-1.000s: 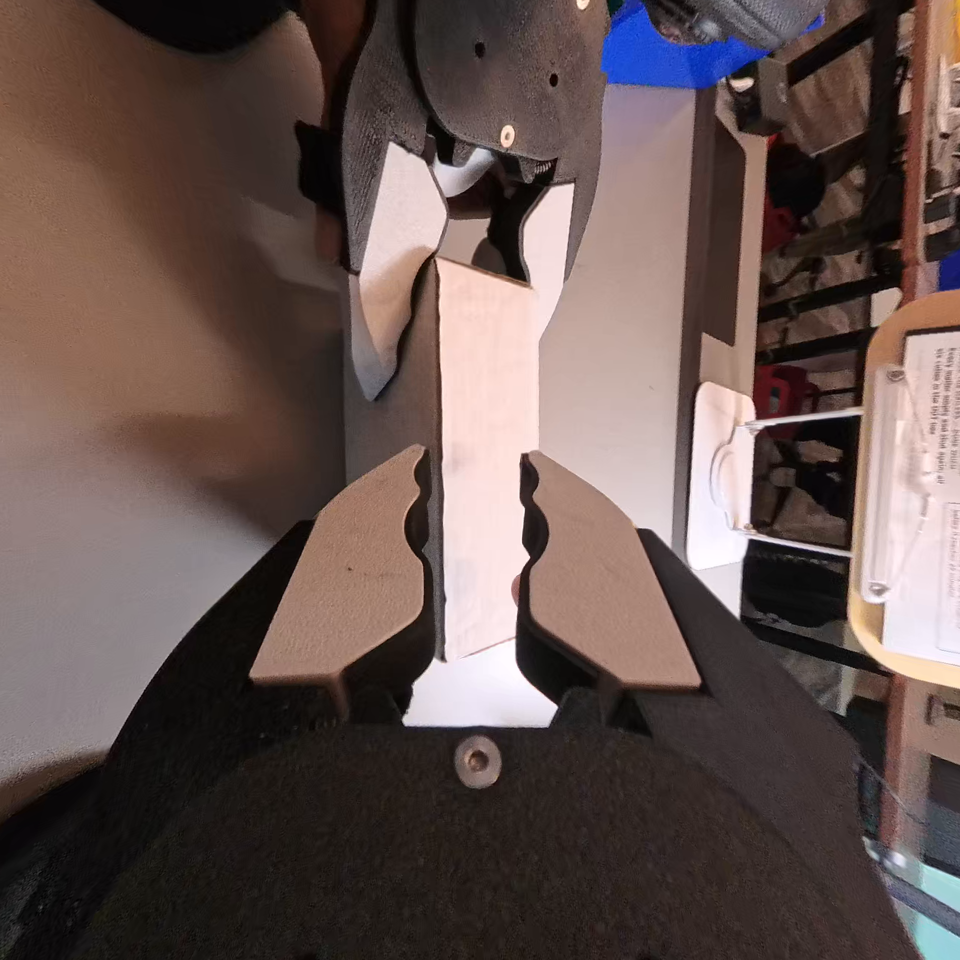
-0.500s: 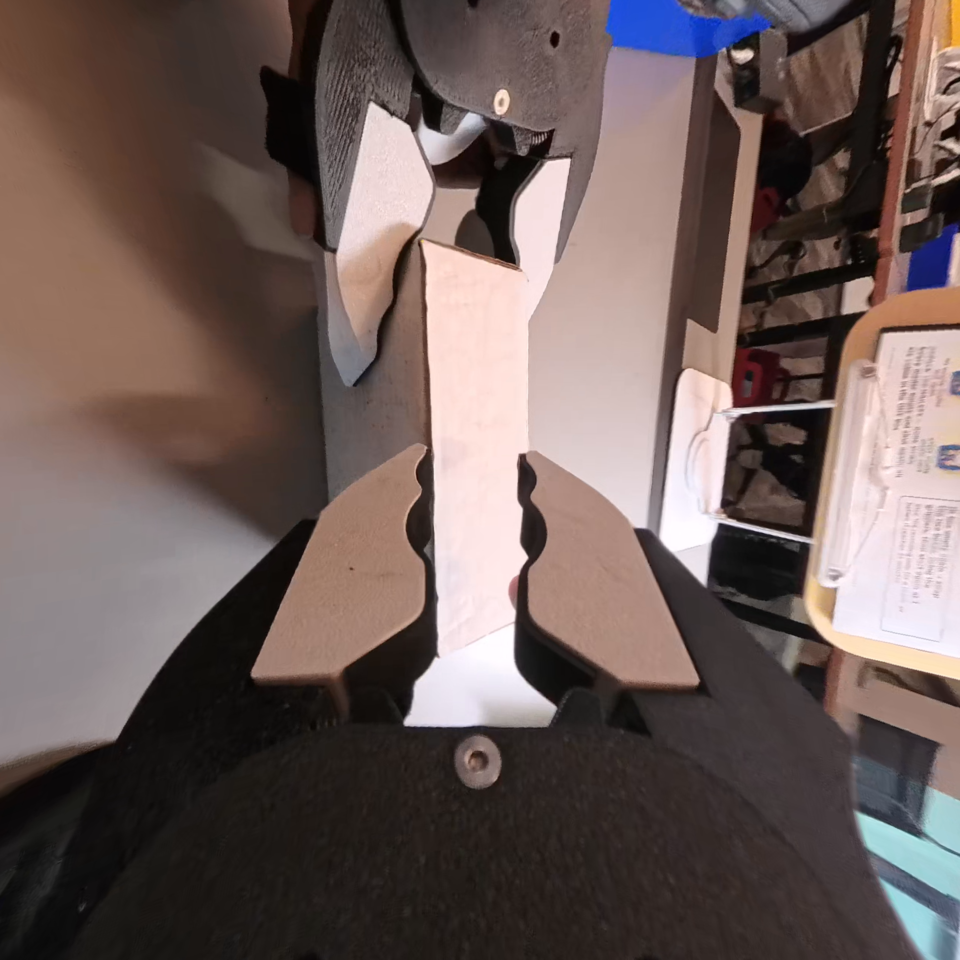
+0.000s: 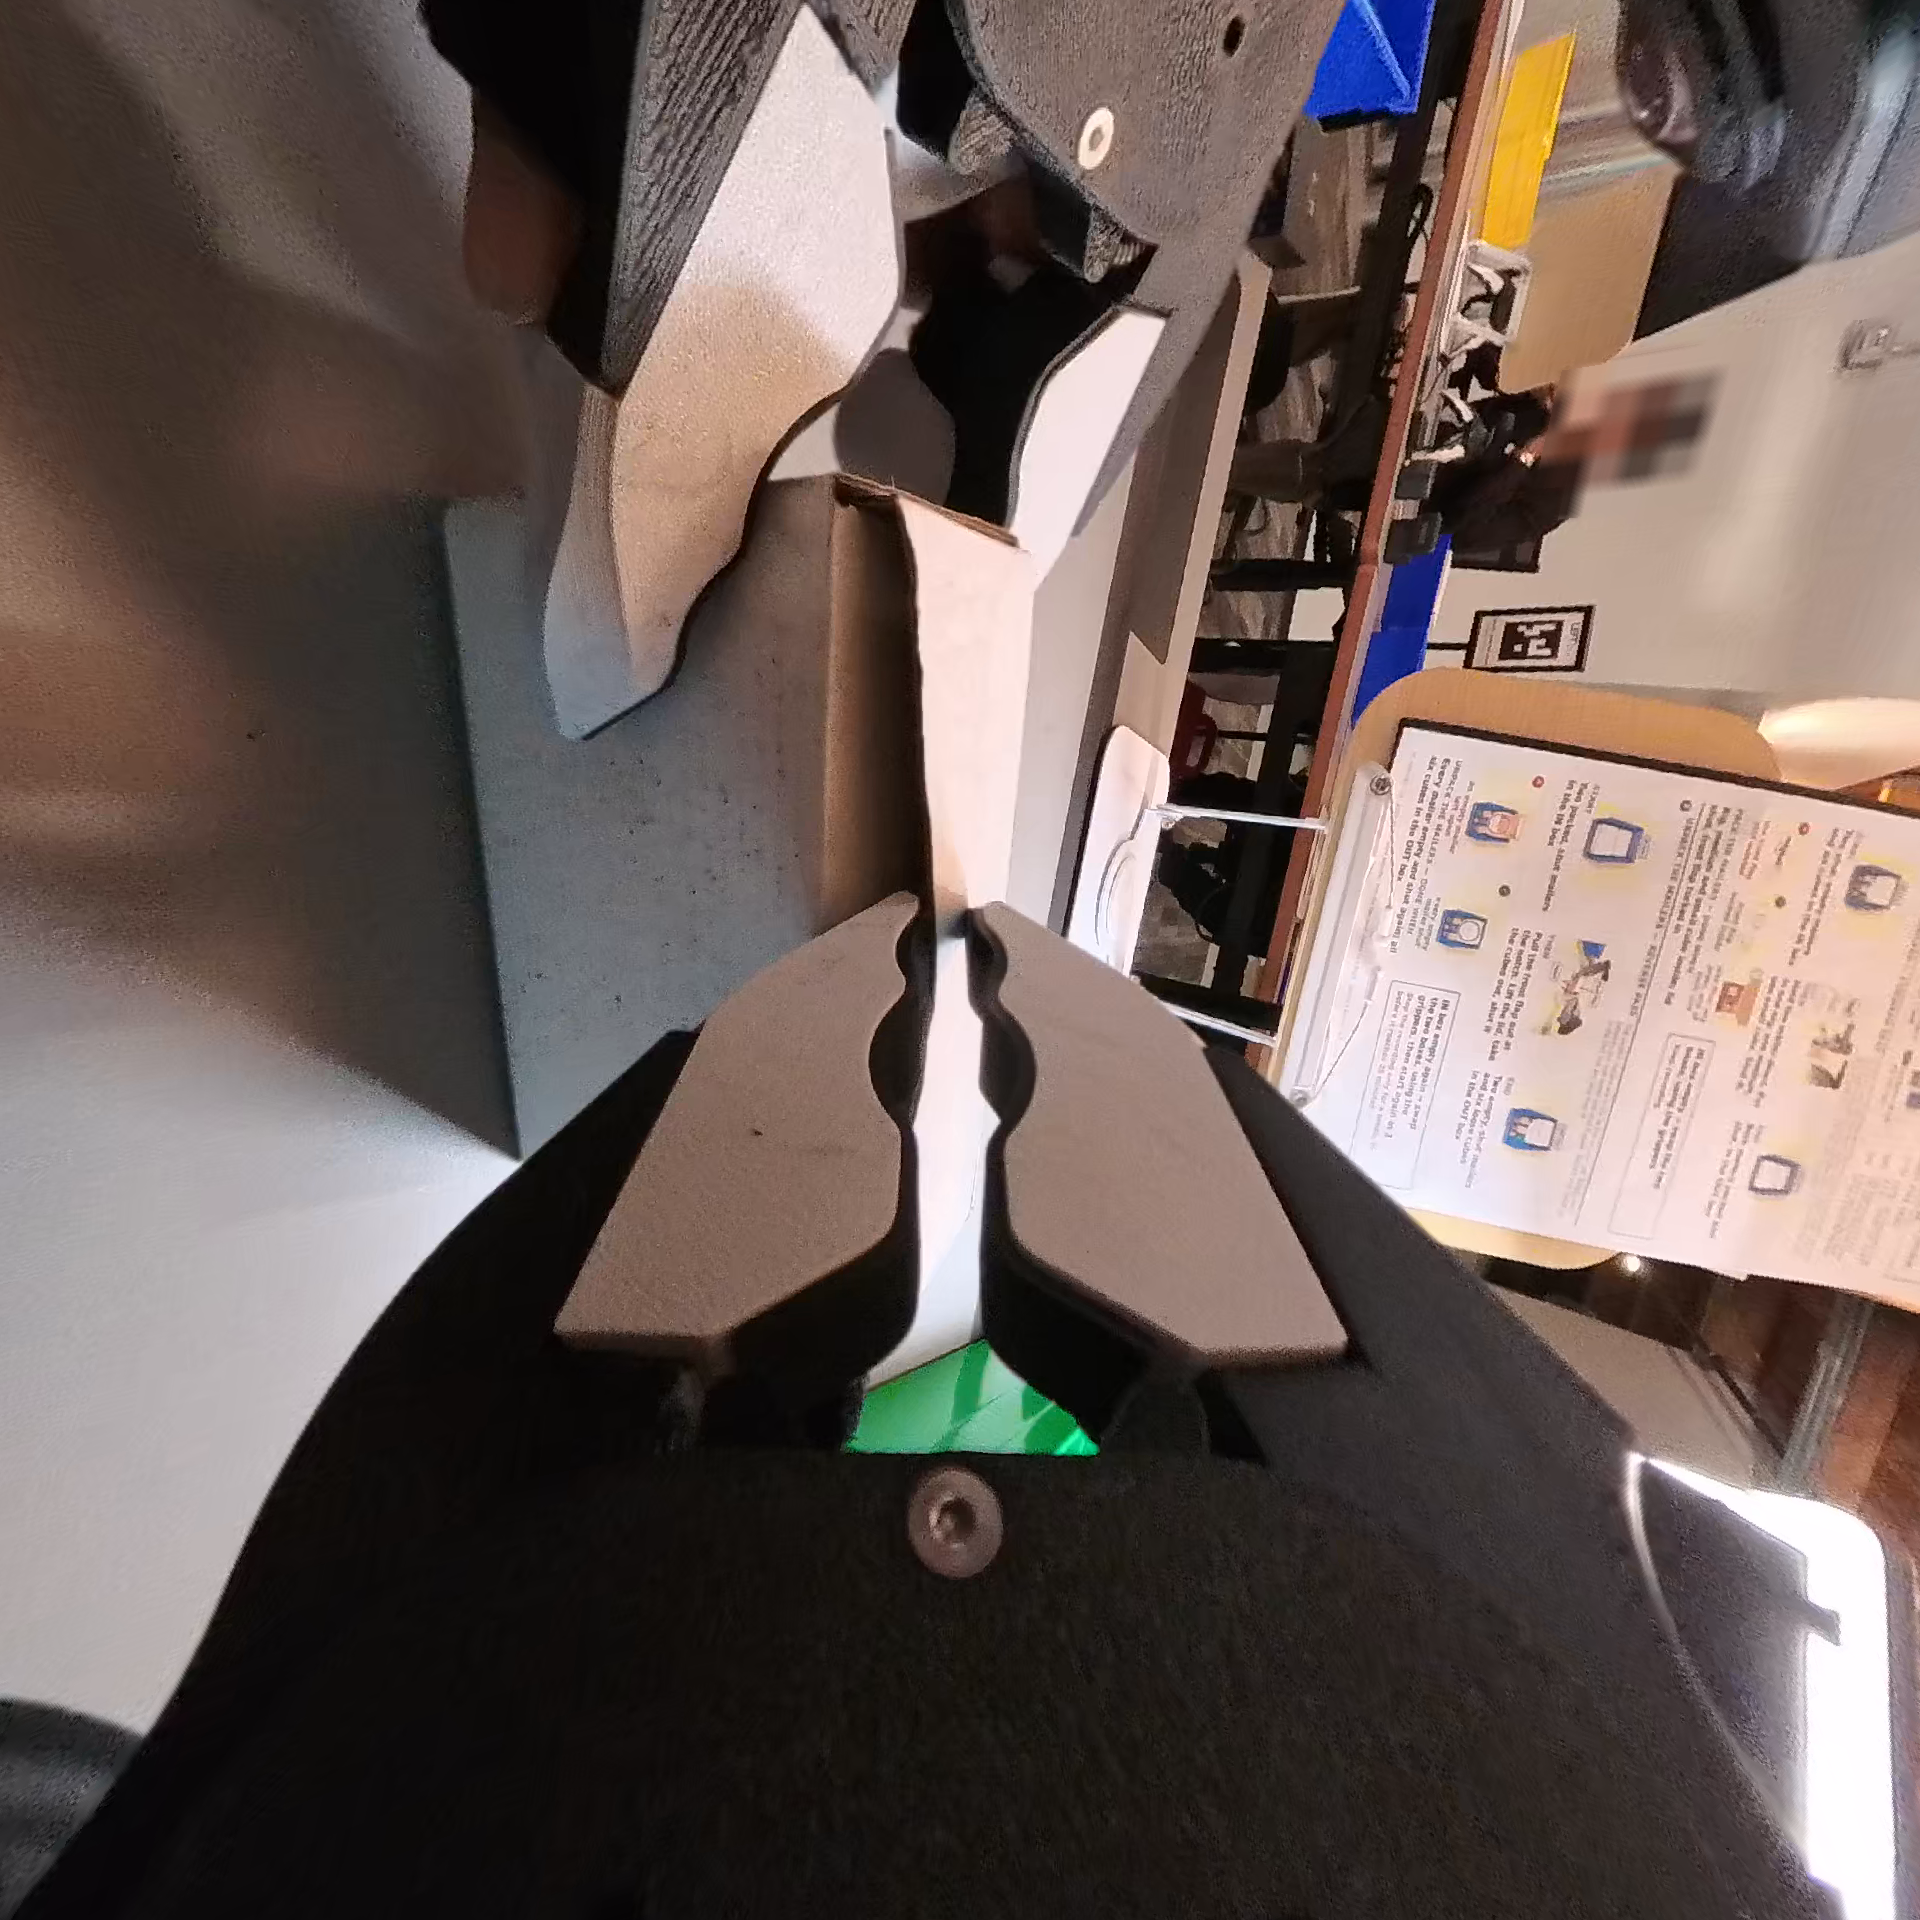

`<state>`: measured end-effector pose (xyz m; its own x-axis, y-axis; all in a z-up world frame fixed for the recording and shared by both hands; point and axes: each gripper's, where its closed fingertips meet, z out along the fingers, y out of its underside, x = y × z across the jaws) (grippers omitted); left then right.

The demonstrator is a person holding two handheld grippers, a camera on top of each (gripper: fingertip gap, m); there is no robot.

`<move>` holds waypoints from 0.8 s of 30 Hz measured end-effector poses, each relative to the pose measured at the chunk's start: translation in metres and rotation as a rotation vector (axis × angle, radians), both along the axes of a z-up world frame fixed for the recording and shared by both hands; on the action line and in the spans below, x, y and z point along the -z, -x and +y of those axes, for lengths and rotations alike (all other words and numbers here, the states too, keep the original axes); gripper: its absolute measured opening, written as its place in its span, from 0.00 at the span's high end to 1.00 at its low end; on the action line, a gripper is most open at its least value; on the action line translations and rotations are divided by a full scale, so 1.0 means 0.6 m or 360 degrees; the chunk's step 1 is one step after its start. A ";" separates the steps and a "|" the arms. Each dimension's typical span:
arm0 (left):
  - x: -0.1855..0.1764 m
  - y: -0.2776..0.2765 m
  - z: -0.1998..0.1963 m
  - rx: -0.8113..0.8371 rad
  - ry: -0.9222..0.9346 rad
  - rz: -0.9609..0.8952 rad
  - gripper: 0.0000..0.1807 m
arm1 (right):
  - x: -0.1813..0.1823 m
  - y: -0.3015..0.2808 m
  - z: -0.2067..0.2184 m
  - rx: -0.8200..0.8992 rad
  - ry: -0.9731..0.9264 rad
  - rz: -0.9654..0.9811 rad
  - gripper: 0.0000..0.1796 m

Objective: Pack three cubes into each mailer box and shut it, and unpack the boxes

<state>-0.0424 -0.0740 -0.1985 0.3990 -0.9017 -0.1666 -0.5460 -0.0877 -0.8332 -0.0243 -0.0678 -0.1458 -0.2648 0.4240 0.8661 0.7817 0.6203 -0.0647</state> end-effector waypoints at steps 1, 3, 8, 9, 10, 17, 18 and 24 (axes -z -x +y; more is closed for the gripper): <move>-0.003 0.002 0.002 0.0007 -0.0053 0.0013 0.59 | -0.003 0.001 -0.001 -0.0004 0.0009 -0.0003 0.97; 0.001 0.005 0.005 0.0057 -0.0226 0.0119 0.59 | -0.024 0.002 -0.002 -0.0002 0.0065 0.0059 0.99; -0.005 0.005 0.025 0.0115 -0.0724 0.0268 0.59 | -0.044 -0.010 -0.011 0.0091 0.0631 0.0051 0.99; -0.003 0.011 0.034 0.0080 -0.0792 0.0302 0.59 | -0.046 -0.011 -0.013 0.0130 0.0741 0.0056 0.99; 0.002 0.021 0.044 0.0024 -0.0798 0.0325 0.57 | -0.049 -0.015 -0.012 0.0176 0.0824 0.0057 1.00; -0.032 0.053 0.008 -0.0002 0.0186 -0.0449 0.50 | -0.049 -0.037 0.009 0.0434 0.1073 0.0199 1.00; -0.052 0.050 0.000 -0.0017 0.0311 -0.0606 0.51 | -0.050 -0.037 0.007 0.0448 0.1076 0.0225 1.00; -0.049 0.022 0.002 -0.0344 0.0603 -0.0816 0.59 | -0.056 -0.007 -0.017 0.0378 0.1037 0.0305 1.00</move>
